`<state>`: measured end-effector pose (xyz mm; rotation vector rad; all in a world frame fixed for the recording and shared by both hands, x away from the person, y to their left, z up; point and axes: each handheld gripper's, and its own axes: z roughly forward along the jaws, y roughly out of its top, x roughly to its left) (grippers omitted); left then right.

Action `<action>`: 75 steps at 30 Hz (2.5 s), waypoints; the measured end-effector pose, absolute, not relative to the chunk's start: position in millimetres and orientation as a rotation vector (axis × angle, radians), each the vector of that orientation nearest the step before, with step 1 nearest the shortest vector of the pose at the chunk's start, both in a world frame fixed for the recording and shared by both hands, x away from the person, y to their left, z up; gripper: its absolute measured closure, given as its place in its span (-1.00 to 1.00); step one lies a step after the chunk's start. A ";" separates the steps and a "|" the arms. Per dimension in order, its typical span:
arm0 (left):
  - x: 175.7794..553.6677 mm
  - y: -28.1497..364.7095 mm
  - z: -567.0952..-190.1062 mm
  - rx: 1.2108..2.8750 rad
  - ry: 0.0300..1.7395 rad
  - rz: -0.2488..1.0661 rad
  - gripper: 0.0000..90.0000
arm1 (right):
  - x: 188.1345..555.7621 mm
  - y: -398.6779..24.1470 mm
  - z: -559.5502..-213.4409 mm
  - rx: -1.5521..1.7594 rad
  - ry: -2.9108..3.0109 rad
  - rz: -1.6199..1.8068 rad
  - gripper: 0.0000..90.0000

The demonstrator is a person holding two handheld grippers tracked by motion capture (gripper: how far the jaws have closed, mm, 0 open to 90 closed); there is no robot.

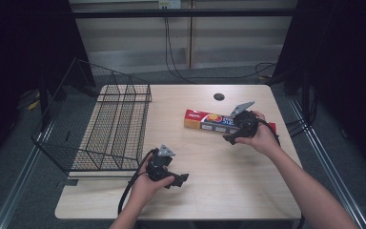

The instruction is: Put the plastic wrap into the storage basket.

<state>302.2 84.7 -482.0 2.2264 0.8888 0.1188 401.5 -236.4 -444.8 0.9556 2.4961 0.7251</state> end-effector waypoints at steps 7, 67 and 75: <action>301.8 85.2 -481.9 2.228 0.891 0.112 -0.95 | 413.3 -244.7 -443.5 0.976 2.487 0.728 -0.84; 299.9 80.7 -487.9 2.245 0.896 0.066 -0.93 | 422.9 -255.9 -459.6 1.168 2.682 0.643 -0.09; 299.5 83.0 -482.6 2.223 0.885 0.067 -0.92 | 410.6 -248.1 -451.9 1.161 2.678 0.735 0.02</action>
